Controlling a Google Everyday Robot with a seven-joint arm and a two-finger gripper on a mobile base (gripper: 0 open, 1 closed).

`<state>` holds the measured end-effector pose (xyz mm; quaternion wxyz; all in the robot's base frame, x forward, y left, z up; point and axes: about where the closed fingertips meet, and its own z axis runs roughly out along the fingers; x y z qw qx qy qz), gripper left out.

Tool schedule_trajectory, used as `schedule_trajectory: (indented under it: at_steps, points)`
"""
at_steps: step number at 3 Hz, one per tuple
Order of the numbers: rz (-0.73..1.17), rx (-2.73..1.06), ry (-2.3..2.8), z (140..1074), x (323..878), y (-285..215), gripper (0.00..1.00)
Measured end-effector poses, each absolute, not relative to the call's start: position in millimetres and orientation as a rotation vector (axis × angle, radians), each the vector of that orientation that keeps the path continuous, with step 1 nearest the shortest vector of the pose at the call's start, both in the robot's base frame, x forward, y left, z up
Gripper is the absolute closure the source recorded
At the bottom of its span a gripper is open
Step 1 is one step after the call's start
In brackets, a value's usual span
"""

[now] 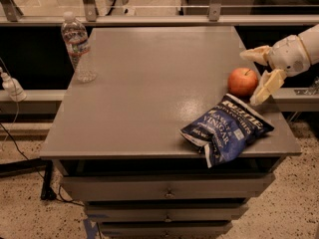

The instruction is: Move apple near blue chip bag

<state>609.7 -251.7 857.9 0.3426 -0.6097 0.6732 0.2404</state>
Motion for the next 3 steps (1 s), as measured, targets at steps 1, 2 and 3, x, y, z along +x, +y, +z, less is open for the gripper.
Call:
schedule_trajectory:
  at_steps: [1, 2, 3]
  points:
    - [0.538, -1.52, 1.776, 874, 611, -276, 0.0]
    - [0.377, -1.399, 1.81, 906, 604, -312, 0.0]
    - [0.186, -1.252, 1.813, 950, 596, -336, 0.0]
